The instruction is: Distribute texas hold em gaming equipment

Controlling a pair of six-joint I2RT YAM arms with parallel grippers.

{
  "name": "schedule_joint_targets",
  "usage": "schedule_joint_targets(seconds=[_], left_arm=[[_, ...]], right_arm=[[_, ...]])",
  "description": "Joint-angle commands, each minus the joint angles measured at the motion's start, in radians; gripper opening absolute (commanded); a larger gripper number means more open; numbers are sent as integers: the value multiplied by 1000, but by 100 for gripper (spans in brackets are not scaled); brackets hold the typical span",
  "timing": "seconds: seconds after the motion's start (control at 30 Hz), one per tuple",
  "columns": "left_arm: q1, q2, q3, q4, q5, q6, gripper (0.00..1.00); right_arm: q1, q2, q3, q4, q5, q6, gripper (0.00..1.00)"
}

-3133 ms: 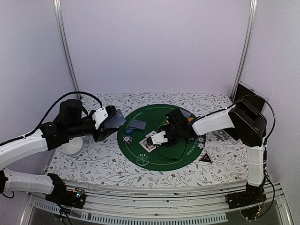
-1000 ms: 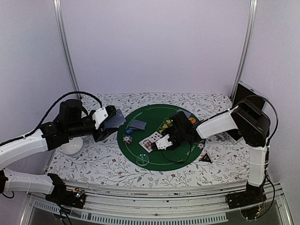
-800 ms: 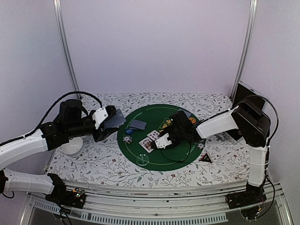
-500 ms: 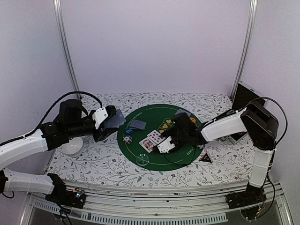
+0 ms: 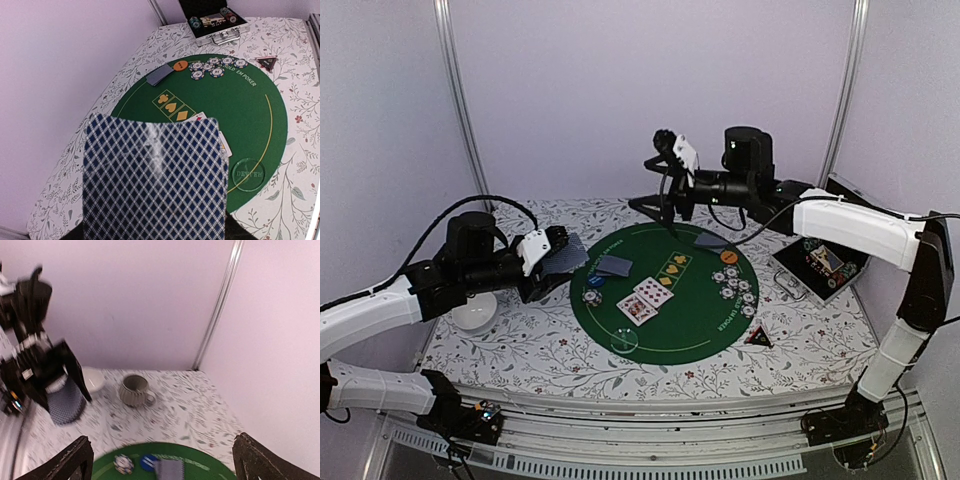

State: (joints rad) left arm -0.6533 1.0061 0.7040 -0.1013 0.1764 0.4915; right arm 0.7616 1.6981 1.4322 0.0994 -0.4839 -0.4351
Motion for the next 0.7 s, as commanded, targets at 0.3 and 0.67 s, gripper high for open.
schedule_joint_targets(seconds=[0.3,0.67], left_arm=[[-3,-3,-14,23,1,19,57],[-2,1,-13,25,-1,20,56]], right_arm=[[92,372,357,-104,-357,824,99],[130,521,497,-197,-283,829,96]])
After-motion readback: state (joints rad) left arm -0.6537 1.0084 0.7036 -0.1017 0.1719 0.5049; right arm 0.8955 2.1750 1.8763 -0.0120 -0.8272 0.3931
